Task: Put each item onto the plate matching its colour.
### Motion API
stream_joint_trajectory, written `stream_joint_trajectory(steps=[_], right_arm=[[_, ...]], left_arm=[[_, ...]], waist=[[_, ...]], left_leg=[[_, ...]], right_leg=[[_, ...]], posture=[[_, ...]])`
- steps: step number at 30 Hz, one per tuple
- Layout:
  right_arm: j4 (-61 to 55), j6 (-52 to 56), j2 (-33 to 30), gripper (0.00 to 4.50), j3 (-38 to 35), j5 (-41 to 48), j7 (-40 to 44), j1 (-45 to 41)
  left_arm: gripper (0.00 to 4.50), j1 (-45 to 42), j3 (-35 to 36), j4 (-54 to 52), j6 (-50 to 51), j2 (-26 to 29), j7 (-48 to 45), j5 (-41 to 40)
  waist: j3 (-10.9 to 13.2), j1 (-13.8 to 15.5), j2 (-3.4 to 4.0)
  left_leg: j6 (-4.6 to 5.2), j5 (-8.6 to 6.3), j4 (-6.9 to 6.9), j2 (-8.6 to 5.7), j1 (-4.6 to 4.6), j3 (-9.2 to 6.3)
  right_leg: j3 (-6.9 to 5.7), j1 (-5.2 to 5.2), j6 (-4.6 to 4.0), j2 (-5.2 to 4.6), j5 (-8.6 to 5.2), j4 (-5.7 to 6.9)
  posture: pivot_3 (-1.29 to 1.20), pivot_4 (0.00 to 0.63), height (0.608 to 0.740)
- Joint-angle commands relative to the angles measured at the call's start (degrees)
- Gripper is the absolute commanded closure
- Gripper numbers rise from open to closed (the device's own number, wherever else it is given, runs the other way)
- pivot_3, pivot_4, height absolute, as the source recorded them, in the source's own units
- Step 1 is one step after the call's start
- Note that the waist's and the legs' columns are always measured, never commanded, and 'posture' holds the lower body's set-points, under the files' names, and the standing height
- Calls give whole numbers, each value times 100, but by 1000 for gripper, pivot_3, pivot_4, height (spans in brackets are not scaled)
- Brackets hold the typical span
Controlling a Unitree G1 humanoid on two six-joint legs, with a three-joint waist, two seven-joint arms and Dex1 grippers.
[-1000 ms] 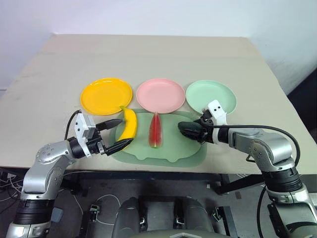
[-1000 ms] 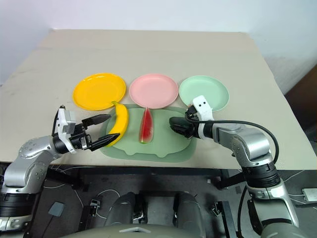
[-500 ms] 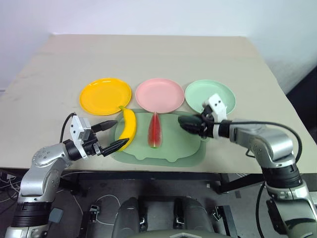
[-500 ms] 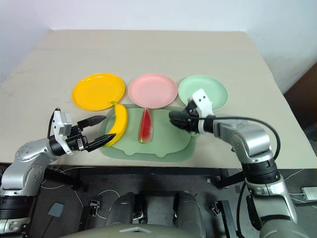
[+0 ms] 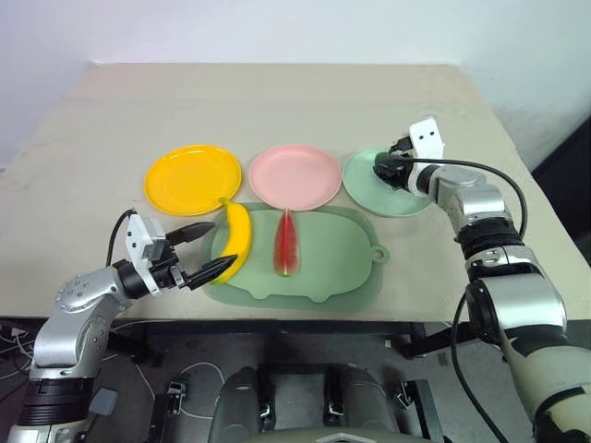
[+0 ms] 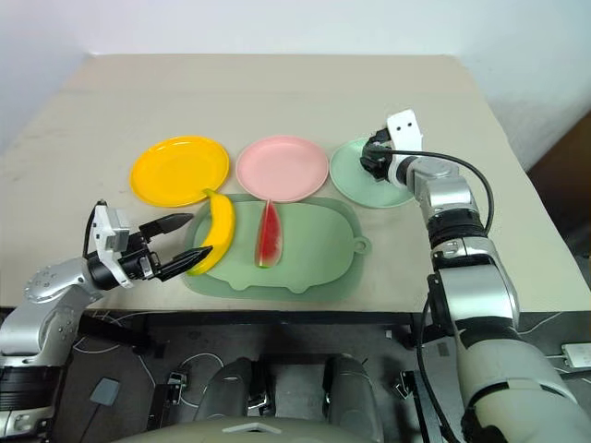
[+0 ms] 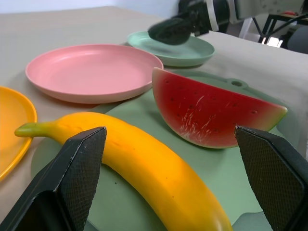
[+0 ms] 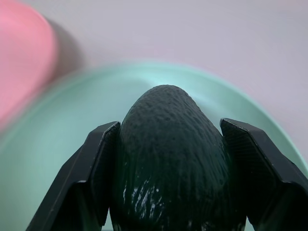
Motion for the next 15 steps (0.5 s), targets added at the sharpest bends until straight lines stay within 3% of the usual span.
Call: stream_joint_trajectory(steps=[1, 3, 6, 10, 15], right_arm=[[322, -428, 22, 1482, -72, -218, -3, -325], [422, -521, 29, 728, -145, -249, -7, -366], [248, -562, -22, 34, -167, -252, 315, -309], [-594, -228, -164, 34, -330, -120, 398, -63], [-2585, 815, -267, 34, -686, 200, 298, 436]], left_arm=[[0, 57, 142, -215, -121, 40, 22, -5], [0, 72, 145, -232, -121, 39, 30, -3], [0, 53, 131, -251, -102, 40, 56, -1], [0, -8, 97, -210, -95, 50, 47, 12], [0, -66, 51, -118, -117, 64, 3, 69]], waist=[[0, -48, 0], [0, -58, 0], [0, -60, 1], [1, -50, 2], [1, -34, 2]], left_leg=[[0, 0, 0, 0, 0, 0], [0, 0, 0, 1, 1, -1], [0, 0, 0, 2, 2, -2], [0, 0, 0, 3, 3, -2], [0, 0, 2, 4, 2, -5]], right_leg=[[1, 0, 0, 0, 0, 1], [4, -1, 0, 0, 0, 2], [9, -4, 0, 1, 0, 3], [15, -8, 0, 1, 0, 6], [16, -7, 0, 0, 0, 6]], posture=[[0, 150, 695], [0, 150, 695], [0, 150, 695], [0, 150, 695], [0, 150, 695]])
